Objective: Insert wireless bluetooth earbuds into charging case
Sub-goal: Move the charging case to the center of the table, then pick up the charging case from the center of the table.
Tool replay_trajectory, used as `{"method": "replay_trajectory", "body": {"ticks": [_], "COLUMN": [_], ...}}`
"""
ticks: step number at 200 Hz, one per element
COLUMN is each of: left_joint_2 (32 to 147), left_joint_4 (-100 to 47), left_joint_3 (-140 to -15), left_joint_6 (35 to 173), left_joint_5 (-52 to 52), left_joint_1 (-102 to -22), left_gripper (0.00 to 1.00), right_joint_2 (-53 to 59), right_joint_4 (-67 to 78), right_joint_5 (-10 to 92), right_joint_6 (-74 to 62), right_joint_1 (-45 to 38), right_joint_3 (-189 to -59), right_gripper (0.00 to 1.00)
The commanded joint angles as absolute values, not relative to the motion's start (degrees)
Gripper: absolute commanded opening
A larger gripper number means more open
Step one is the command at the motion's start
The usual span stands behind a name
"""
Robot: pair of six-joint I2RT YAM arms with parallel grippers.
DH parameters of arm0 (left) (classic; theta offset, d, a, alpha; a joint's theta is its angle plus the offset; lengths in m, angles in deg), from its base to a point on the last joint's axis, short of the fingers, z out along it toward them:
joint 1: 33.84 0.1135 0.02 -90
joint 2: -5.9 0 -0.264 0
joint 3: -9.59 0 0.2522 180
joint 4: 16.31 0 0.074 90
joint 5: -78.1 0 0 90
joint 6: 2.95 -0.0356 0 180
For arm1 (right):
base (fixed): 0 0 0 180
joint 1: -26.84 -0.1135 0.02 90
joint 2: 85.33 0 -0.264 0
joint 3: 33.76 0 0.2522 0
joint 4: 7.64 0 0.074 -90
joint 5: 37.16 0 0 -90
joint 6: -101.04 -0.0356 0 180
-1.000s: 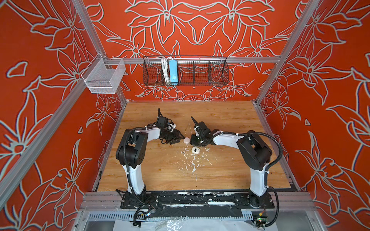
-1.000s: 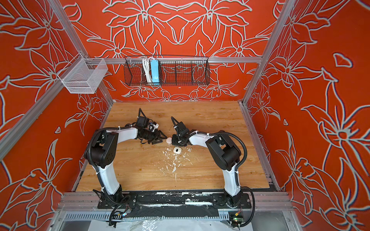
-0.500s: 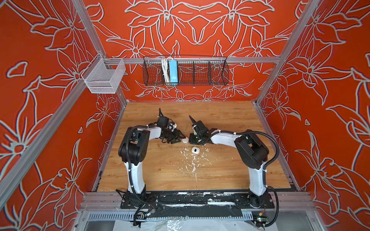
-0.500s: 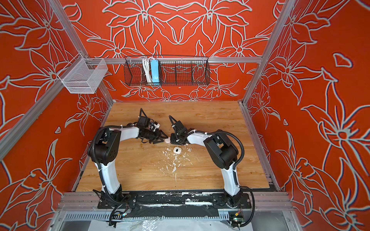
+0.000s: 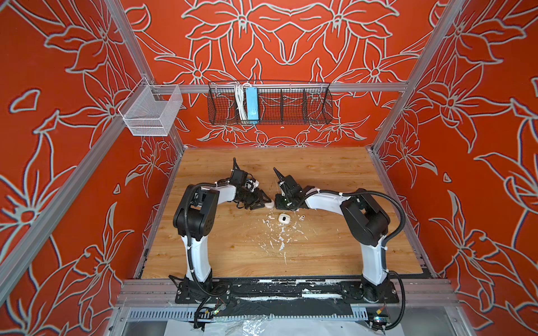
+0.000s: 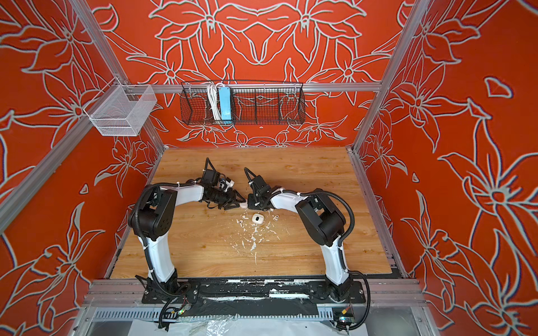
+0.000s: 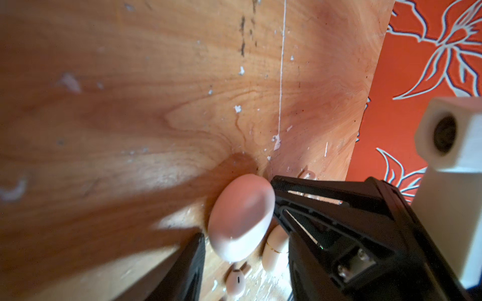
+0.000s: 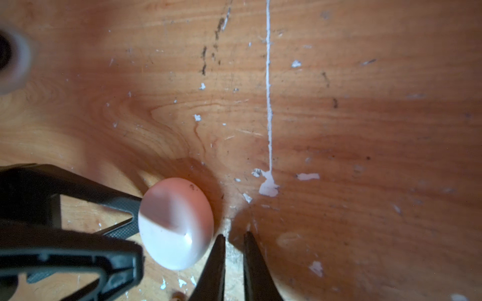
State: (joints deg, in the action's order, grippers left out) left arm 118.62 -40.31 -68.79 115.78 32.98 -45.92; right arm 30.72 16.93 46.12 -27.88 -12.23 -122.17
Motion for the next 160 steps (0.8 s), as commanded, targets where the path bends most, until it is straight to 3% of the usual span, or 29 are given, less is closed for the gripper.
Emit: {"method": "replay_trajectory", "body": {"ticks": [1, 160], "left_joint_2": [120.2, 121.9], "left_joint_4": [-41.6, -40.3], "left_joint_3": [-69.2, -69.6], "left_joint_6": [116.0, 116.3], "left_joint_5": [32.5, 33.4], "left_joint_1": [-46.3, -46.3], "left_gripper": [0.52, 0.5], "right_joint_2": [34.0, 36.2], "right_joint_4": [23.0, 22.7], "right_joint_5": [49.3, 46.7], "right_joint_6": [-27.4, -26.2], "right_joint_1": [-12.2, -13.7], "right_joint_3": [-122.2, -124.1], "right_gripper": [0.17, 0.17]}}
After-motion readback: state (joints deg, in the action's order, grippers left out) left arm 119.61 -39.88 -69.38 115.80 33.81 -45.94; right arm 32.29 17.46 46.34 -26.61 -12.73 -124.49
